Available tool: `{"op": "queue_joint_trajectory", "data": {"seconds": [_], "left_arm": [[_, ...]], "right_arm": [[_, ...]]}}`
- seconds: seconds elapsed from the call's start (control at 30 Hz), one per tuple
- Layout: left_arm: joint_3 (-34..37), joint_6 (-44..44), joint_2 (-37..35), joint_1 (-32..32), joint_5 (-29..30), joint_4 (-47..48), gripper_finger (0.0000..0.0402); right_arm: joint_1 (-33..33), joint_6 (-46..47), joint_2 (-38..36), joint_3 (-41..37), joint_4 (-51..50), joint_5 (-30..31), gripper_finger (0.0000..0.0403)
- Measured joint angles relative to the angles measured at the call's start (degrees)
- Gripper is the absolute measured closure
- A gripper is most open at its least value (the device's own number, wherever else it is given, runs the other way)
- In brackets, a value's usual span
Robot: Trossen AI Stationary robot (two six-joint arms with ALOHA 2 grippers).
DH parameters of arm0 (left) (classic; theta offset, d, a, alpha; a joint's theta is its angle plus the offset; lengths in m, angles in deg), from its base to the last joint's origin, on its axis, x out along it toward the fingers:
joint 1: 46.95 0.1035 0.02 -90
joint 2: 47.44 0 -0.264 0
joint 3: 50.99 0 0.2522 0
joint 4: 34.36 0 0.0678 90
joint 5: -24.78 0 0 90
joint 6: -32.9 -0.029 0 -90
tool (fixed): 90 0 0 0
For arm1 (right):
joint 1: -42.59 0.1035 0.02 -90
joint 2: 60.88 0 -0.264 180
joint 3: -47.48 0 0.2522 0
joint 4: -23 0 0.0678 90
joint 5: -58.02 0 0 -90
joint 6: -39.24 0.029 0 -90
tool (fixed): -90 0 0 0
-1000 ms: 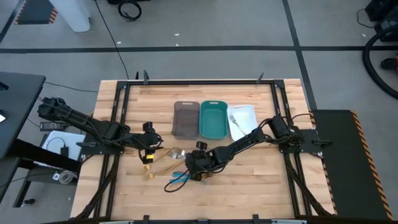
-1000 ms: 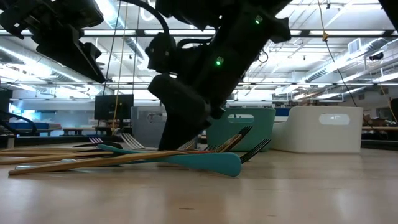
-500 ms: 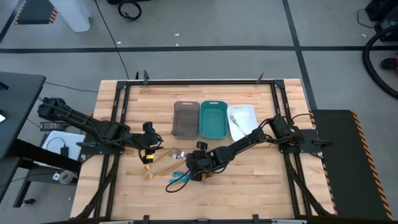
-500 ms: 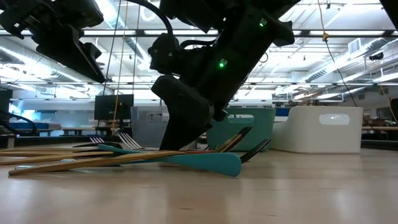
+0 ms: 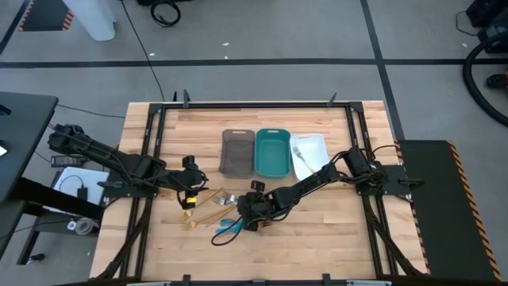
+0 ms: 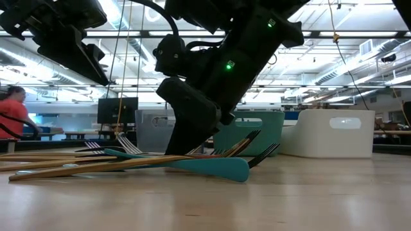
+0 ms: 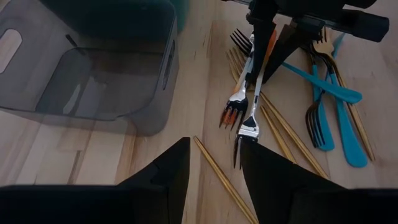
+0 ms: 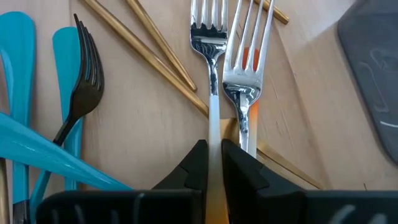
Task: Sort silverware by color (type)
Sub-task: Put the orange fork into the white bin
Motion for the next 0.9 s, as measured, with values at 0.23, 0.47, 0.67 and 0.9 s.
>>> {"op": "queue_joint_trajectory", "data": {"seconds": [0.23,0.47,0.67,0.9], "left_arm": [[0.0,-0.02,0.02,-0.02,-0.02,0.0,0.0251],[0.0,-0.02,0.02,0.0,-0.01,-0.02,0.0251],[0.0,0.0,0.0,-0.02,0.0,-0.07,0.0251],[0.0,0.09,0.0,-0.02,0.0,-0.06,0.0251]], "right_arm": [[-0.17,-0.11,-0.44,0.0,-0.37,-0.47,0.0362],[-0.22,-0.08,-1.05,-0.06,-1.38,-0.57,0.0363],[-0.22,0.35,-1.17,-0.06,-1.67,-0.54,0.0363],[-0.2,0.5,-2.17,-0.06,-2.57,-0.07,0.0366]]}}
